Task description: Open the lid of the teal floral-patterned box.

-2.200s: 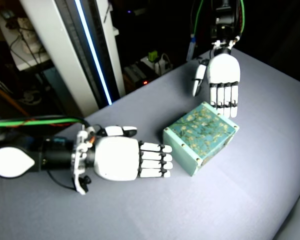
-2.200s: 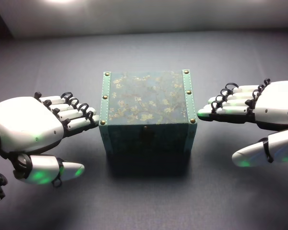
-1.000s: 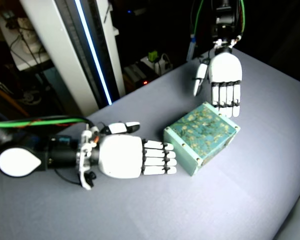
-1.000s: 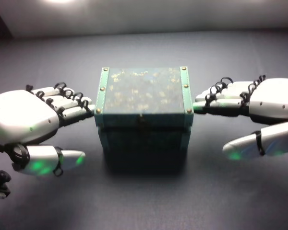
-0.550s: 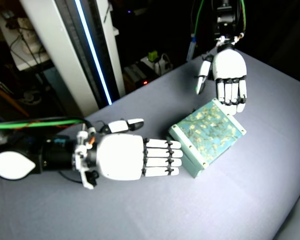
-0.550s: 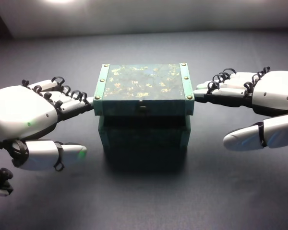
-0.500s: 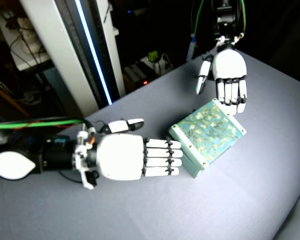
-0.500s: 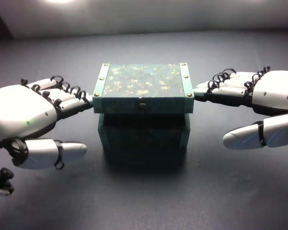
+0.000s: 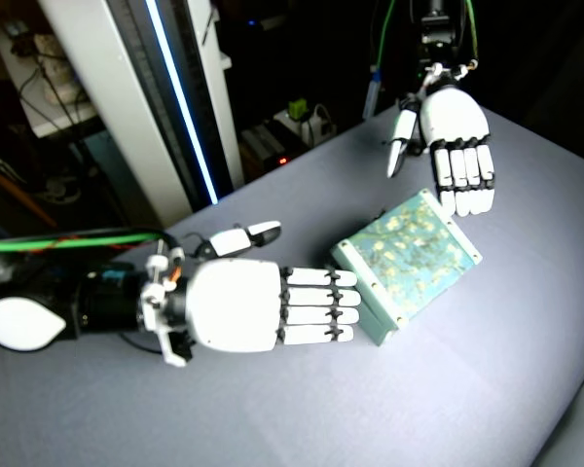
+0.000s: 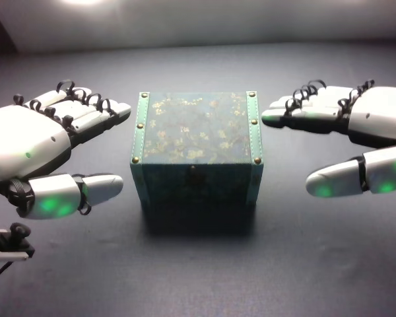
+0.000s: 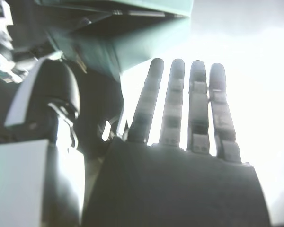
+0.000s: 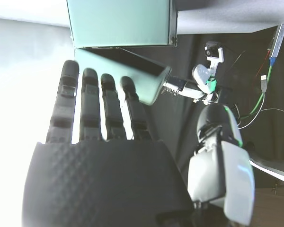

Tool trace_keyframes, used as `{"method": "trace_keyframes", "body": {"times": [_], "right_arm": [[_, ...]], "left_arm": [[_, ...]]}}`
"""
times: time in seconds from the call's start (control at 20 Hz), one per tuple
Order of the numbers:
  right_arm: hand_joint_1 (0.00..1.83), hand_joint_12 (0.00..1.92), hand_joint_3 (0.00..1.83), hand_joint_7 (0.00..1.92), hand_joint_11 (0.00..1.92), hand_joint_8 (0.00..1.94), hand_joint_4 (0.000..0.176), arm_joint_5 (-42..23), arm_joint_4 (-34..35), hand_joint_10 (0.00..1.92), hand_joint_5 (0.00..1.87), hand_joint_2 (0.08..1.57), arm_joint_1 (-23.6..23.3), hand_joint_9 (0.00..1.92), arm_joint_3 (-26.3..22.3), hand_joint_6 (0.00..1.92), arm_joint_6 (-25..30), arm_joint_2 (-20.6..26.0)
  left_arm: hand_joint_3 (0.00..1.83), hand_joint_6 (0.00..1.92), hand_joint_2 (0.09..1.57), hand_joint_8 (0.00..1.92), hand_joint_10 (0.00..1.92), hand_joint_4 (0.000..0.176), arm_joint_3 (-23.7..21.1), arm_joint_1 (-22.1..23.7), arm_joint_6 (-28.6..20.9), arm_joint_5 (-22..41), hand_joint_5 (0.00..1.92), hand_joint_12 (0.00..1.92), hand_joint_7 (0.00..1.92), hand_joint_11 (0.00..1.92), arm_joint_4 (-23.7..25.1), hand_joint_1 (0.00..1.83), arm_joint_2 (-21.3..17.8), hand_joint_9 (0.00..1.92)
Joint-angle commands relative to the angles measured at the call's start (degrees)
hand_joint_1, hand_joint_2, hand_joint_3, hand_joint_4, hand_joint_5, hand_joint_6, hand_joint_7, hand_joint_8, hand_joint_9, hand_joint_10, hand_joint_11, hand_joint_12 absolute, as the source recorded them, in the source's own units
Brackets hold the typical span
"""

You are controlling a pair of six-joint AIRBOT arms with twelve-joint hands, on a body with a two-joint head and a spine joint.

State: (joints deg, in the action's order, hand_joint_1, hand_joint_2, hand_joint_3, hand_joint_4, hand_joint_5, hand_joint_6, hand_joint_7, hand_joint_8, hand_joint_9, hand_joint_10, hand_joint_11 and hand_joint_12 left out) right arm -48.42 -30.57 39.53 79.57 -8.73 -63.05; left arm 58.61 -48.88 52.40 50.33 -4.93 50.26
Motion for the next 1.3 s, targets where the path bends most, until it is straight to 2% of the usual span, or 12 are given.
{"method": "trace_keyframes", "body": {"times": [0.0,0.05,0.15,0.25,0.3,0.5,0.55,0.7,0.75,0.9,1.05,1.25], "right_arm": [[0.00,0.28,0.00,0.07,0.03,0.00,0.000,-7.3,3.5,0.00,0.09,1.06,-0.7,0.09,0.2,0.00,0.1,0.0],[0.00,0.26,0.01,0.08,0.02,0.01,0.000,-7.6,3.9,0.00,0.10,1.09,-0.7,0.08,0.2,0.01,-0.1,0.0],[0.00,0.19,0.00,0.09,0.03,0.00,0.000,-8.0,4.3,0.00,0.11,1.08,-0.7,0.07,0.3,0.00,-0.2,-0.1],[0.00,0.18,0.00,0.10,0.06,0.00,0.000,-8.0,3.8,0.01,0.11,1.08,-0.7,0.10,0.4,0.00,-0.2,-0.1],[0.00,0.31,0.00,0.09,0.02,0.00,0.000,-7.1,2.9,0.01,0.10,1.18,-0.7,0.10,0.2,0.00,-0.2,0.4],[0.00,0.57,0.00,0.08,0.00,0.00,0.000,-4.1,-2.0,0.00,0.11,1.15,-0.7,0.15,-0.3,0.00,1.4,1.4],[0.00,0.41,0.01,0.10,0.00,0.01,0.000,-3.6,-3.7,0.00,0.05,1.19,-0.7,0.12,-0.4,0.00,2.4,1.7],[0.00,0.59,0.01,0.11,0.00,0.00,0.000,-2.3,-8.5,0.01,0.05,1.26,-0.7,0.17,-1.0,0.00,5.8,2.5],[0.00,0.48,0.00,0.09,0.00,0.00,0.016,-1.8,-9.6,0.00,0.03,1.24,-0.7,0.13,-1.4,0.00,6.1,2.7],[0.00,0.44,0.00,0.11,0.00,0.00,0.000,-0.7,-11.7,0.00,0.10,1.19,-0.7,0.13,-2.0,0.01,6.3,2.4],[0.00,0.46,0.00,0.13,0.04,0.01,0.000,-0.2,-13.9,0.01,0.13,1.18,-0.7,0.15,-1.8,0.02,7.7,1.8],[0.00,0.87,0.01,0.15,0.07,0.00,0.000,-0.1,-14.2,0.01,0.15,1.28,-0.7,0.17,-1.3,0.00,7.9,0.5]], "left_arm": [[0.00,0.00,1.35,0.00,0.00,0.000,0.1,0.2,-0.3,8.2,0.06,0.19,0.11,0.00,-0.5,0.00,0.1,0.11],[0.00,0.01,1.33,0.01,0.01,0.000,0.1,0.2,-0.3,8.3,0.12,0.46,0.19,0.00,-0.5,0.00,0.2,0.16],[0.00,0.01,1.31,0.01,0.01,0.000,0.1,0.2,-0.3,8.3,0.15,0.54,0.22,0.00,-0.5,0.00,0.2,0.17],[0.00,0.00,1.29,0.00,0.00,0.000,0.1,0.1,-0.3,7.7,0.14,0.52,0.19,0.00,-0.3,0.00,-0.2,0.13],[0.01,0.00,1.32,0.00,0.01,0.000,0.0,0.0,-0.3,6.3,0.05,0.31,0.12,0.00,0.6,0.00,-0.9,0.12],[0.00,0.00,1.33,0.00,0.00,0.000,-2.2,-0.9,-0.3,1.1,0.05,0.29,0.11,0.00,5.3,0.00,-4.9,0.16],[0.00,0.01,1.32,0.01,0.00,0.000,-2.8,-0.9,-0.4,0.0,0.07,0.30,0.13,0.01,6.7,0.00,-5.8,0.16],[0.00,0.01,1.31,0.01,0.00,0.000,-4.0,-0.9,-1.2,-1.6,0.08,0.30,0.13,0.02,9.4,0.00,-7.1,0.17],[0.00,0.00,1.33,0.00,0.00,0.000,-4.1,-0.9,-1.8,-1.9,0.14,0.34,0.16,0.04,10.1,0.00,-7.2,0.20],[0.01,0.01,1.35,0.01,0.00,0.000,-4.2,-1.2,-3.5,-3.9,0.15,0.33,0.18,0.02,12.1,0.00,-7.0,0.19],[0.00,0.00,1.35,0.00,0.00,0.000,-4.1,-0.9,-4.2,-5.4,0.16,0.27,0.20,0.08,13.5,0.04,-6.5,0.21],[0.00,0.00,1.35,0.00,0.00,0.000,-3.3,0.1,-4.2,-6.6,0.12,0.17,0.15,0.08,14.2,0.00,-5.2,0.17]]}}
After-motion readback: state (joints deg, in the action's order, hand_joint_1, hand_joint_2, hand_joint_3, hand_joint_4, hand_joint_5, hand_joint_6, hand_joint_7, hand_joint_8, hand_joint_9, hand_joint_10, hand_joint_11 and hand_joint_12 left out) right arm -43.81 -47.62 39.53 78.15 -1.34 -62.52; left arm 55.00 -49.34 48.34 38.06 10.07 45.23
